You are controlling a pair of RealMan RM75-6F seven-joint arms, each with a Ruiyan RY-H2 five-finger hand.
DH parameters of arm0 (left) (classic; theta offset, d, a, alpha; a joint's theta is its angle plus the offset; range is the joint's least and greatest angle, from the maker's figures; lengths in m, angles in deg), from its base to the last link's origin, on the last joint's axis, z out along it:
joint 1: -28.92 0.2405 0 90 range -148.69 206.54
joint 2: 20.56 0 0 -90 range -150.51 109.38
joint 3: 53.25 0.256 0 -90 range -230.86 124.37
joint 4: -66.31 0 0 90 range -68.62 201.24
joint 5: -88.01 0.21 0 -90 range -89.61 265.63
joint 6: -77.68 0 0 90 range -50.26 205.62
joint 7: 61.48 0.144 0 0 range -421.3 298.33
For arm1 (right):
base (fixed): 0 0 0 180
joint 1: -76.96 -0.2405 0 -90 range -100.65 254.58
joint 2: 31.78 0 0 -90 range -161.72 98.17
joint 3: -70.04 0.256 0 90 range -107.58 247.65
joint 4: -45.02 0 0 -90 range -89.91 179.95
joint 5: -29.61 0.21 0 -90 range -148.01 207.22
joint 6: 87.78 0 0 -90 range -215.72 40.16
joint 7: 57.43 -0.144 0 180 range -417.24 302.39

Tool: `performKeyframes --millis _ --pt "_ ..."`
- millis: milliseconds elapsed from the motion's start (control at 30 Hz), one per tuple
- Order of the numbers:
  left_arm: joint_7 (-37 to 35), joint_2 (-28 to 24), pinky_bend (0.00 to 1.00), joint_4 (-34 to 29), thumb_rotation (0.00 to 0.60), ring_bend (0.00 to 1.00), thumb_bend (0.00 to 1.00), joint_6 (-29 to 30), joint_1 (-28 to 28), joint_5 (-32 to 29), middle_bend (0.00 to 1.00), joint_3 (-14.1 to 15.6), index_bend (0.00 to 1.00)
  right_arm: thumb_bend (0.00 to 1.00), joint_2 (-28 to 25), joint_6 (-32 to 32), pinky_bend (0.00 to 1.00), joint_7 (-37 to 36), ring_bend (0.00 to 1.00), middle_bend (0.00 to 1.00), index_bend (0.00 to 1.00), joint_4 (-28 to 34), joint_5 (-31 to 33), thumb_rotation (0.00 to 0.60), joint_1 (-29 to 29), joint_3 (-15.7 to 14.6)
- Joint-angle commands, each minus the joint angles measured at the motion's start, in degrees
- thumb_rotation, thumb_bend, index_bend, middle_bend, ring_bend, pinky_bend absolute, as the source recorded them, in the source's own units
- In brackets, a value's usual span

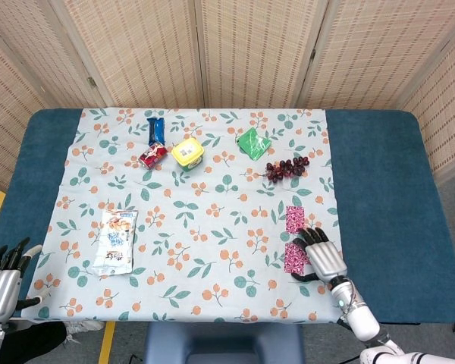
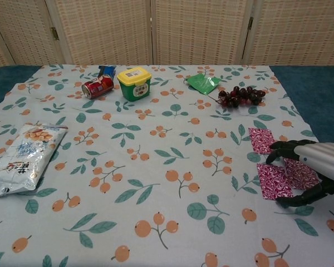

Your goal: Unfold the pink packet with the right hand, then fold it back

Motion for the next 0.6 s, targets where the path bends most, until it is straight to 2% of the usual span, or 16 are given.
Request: performKeyframes --millis 33,600 --pt "-0.07 -0.03 0.00 0.03 0.600 0.16 0.22 0.02 0.07 -0.04 0.08 0.03 0.20 0.24 0.24 0.26 0.00 0.23 0.00 0.08 0.19 -0.11 -0.27 0.357 0.11 -0.18" --pt "-0.56 0.10 0.00 0.47 0.600 0.17 0.22 0.12 0.21 0.10 0.09 0.10 0.20 0.24 0.81 0.23 0.00 0.90 0.00 0.08 0.18 -1.34 -0.12 0.357 0.15 0.13"
